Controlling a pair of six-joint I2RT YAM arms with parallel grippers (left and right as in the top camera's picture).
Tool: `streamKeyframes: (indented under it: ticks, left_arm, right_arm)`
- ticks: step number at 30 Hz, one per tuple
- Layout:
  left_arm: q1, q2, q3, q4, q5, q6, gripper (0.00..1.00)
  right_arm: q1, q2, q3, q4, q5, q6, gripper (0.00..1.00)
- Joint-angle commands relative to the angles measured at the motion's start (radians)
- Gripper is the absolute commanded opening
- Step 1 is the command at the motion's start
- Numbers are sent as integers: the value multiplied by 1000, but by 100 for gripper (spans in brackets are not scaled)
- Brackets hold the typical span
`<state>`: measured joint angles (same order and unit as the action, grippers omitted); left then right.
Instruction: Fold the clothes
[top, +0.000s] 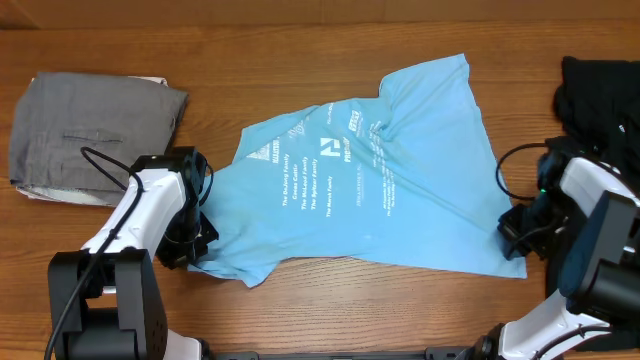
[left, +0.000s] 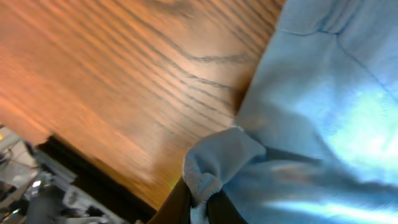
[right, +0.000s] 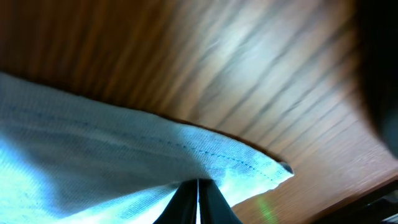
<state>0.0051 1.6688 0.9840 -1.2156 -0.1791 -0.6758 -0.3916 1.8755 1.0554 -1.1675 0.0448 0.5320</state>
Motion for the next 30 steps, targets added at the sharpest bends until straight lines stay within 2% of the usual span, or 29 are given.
streamKeyframes:
  ticks: [1,7,12,15,17,19,20,25,30]
  left_arm:
    - [-13,-16,-49,35,56,34,10]
    - [-12,-16,-156,145,73,37,10]
    - [-12,-16,-175,160,80,77,14]
    - [-12,-16,-174,138,97,123,28]
    - [-12,-16,-170,127,111,123,42]
    - [-10,-16,-145,114,106,123,77]
    - [-10,-16,-124,98,101,122,82]
    - [-10,-16,62,-28,102,122,84]
    - [-23,-16,226,-119,108,123,80]
  right_arm:
    - [-63,26,-20,55,94,19,7]
    - [-97,26,-20,64,89,19,7]
    - [-93,26,-20,66,88,19,7]
    - [-92,26,-20,66,84,19,8]
    - [-92,26,-20,66,73,18,8]
    - [-92,26,-20,66,66,18,9]
    - [-92,26,-20,67,66,18,10]
    - [-92,26,-20,71,66,18,11]
    - [-92,26,-20,77,46,11,12]
